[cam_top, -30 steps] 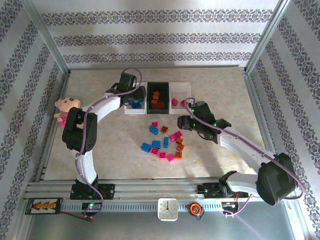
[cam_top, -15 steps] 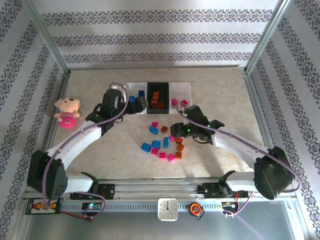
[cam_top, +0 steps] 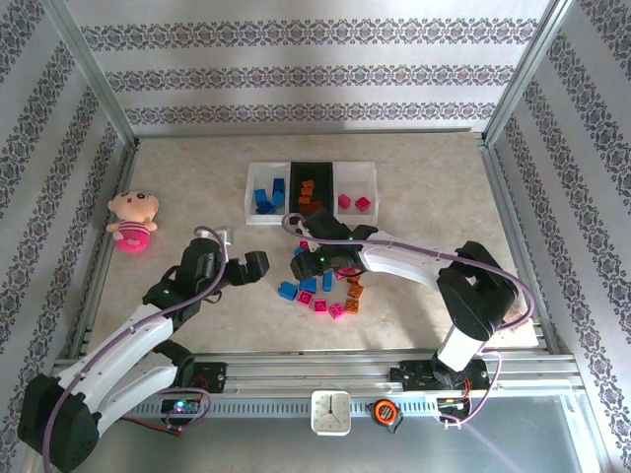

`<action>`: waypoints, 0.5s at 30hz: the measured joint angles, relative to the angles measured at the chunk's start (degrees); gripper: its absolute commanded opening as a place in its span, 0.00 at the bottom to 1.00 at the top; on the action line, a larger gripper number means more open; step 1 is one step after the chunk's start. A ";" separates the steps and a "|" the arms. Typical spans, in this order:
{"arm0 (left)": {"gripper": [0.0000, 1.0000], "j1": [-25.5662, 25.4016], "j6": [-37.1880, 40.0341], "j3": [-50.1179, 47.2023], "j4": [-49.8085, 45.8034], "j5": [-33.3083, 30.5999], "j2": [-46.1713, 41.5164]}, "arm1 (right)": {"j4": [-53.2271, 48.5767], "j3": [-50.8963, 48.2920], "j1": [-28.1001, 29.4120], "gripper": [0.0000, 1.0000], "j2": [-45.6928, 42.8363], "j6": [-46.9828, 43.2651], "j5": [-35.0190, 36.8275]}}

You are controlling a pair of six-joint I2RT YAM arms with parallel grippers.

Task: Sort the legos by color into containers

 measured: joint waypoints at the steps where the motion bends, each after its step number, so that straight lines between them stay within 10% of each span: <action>1: 1.00 -1.57 0.00 -0.50 -0.04 0.07 1.16 | -0.24 0.00 0.00 0.62 0.00 0.02 0.28; 15: 0.83 -14.64 1.60 1.99 5.03 0.09 25.16 | -0.33 -4.20 -1.66 0.62 -5.01 0.31 2.91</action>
